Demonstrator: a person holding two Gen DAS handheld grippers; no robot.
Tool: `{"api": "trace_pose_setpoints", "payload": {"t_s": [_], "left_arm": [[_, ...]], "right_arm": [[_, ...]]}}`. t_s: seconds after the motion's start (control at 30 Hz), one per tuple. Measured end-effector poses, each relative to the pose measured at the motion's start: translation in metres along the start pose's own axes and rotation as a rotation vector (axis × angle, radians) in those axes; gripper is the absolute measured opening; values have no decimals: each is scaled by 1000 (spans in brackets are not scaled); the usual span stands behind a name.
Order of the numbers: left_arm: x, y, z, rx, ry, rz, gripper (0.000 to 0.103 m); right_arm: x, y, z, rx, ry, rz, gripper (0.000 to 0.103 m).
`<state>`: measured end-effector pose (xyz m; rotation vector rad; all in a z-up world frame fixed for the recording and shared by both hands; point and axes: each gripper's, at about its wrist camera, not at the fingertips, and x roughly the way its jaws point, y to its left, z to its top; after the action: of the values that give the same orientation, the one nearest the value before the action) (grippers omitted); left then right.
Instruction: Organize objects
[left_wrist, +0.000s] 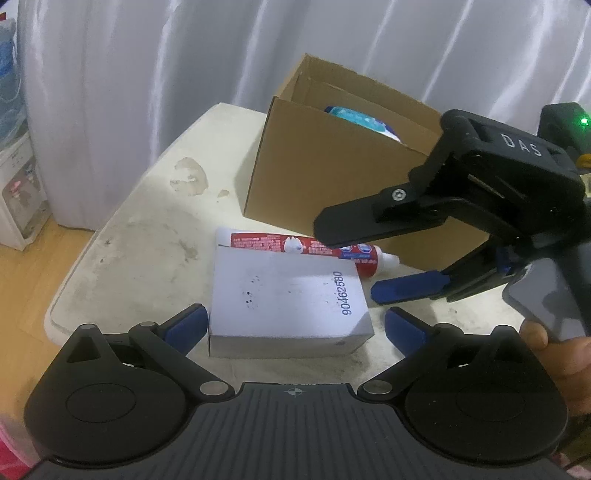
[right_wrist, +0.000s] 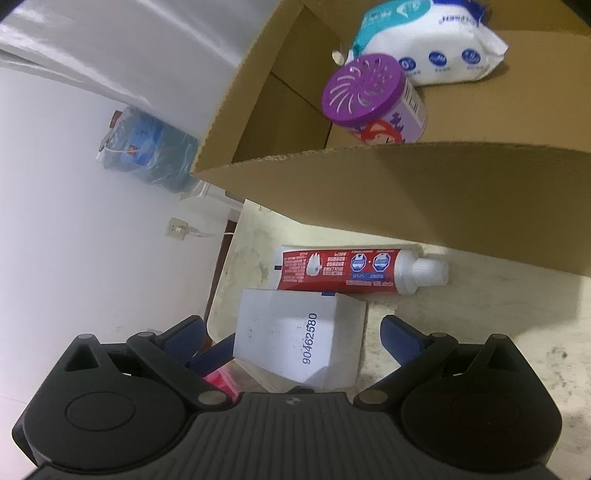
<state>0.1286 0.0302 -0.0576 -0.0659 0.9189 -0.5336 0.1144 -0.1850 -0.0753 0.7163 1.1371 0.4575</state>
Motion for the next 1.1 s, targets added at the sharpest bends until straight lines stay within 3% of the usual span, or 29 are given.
{"api": "trace_pose_setpoints", "payload": {"t_s": [0.3, 0.57, 0.83, 1.1], "left_arm": [[5, 4, 3, -14, 2, -14, 103], [4, -2, 1, 3, 11, -12, 103], [2, -22, -7, 27, 37, -36, 103], [6, -60, -22, 66, 76, -115, 103]], "right_arm": [[15, 0, 4, 13, 53, 38, 103], [16, 7, 4, -38, 69, 6, 103], [-1, -2, -3, -50, 69, -9, 103], [-40, -32, -23, -23, 20, -31, 103]]}}
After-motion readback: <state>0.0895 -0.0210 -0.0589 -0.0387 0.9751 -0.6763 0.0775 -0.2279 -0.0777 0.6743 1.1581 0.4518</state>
